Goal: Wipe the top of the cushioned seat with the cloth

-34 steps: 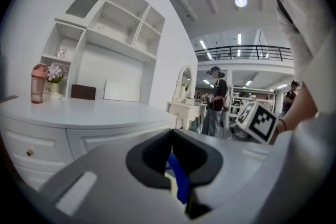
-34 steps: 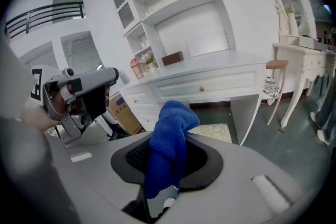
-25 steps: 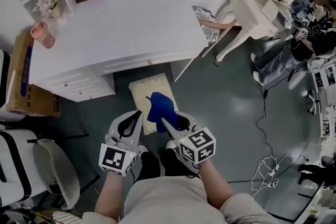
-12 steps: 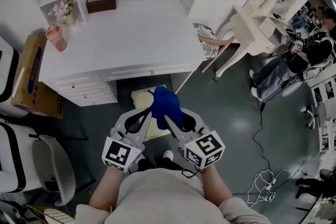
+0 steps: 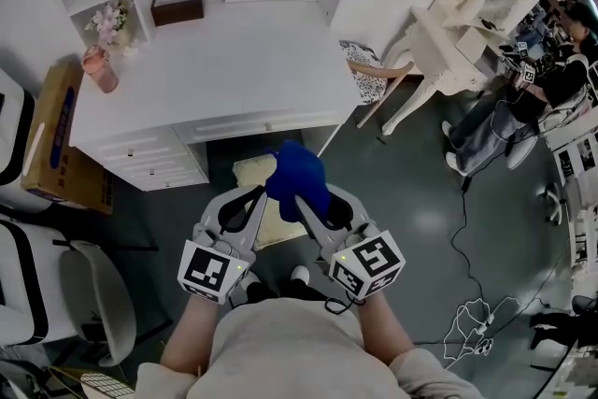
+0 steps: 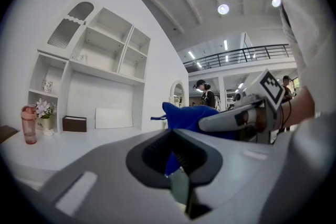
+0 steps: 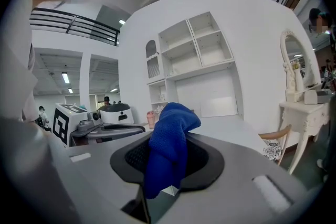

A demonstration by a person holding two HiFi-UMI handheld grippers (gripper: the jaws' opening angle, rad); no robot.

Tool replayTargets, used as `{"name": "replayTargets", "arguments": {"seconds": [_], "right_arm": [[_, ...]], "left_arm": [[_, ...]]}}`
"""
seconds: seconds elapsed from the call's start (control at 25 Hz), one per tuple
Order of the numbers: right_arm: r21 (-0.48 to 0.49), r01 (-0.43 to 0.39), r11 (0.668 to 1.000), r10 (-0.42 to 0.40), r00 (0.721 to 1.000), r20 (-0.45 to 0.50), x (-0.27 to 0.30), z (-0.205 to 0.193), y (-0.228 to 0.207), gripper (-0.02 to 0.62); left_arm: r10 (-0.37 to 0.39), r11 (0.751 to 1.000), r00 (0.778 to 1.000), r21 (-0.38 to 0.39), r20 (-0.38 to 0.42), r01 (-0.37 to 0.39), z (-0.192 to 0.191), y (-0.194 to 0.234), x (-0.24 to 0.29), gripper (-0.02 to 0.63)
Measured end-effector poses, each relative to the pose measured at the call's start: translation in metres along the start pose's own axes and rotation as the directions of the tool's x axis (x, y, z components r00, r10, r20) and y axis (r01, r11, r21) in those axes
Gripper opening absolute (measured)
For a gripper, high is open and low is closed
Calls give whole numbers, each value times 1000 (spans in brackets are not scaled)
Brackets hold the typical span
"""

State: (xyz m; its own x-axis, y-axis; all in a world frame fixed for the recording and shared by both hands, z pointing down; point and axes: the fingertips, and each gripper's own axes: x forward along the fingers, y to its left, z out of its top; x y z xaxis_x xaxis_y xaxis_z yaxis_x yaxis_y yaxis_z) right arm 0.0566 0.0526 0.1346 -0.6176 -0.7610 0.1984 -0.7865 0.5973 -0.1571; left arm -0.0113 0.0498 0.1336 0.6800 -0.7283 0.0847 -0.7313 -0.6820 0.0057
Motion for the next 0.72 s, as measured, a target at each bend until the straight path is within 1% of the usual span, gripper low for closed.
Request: {"name": "replayTargets", "arguments": {"seconds": [0.32,0.48,0.72], "right_arm": [[-8,17,1000,-17,999,31,-7,9,4,120],[-5,21,1000,-21,999,38,-10,8,8,120],[-9,27,1000,-26,999,38,-12,7,11,120]], "left_arm": [[9,1000,1000,4,2,-9,2,1,-10,0],[8,1000,1000,-25,-7,-8,1,-2,-14,0],[5,1000,1000,-22,-4,-5,0,-5,-18,0]]}}
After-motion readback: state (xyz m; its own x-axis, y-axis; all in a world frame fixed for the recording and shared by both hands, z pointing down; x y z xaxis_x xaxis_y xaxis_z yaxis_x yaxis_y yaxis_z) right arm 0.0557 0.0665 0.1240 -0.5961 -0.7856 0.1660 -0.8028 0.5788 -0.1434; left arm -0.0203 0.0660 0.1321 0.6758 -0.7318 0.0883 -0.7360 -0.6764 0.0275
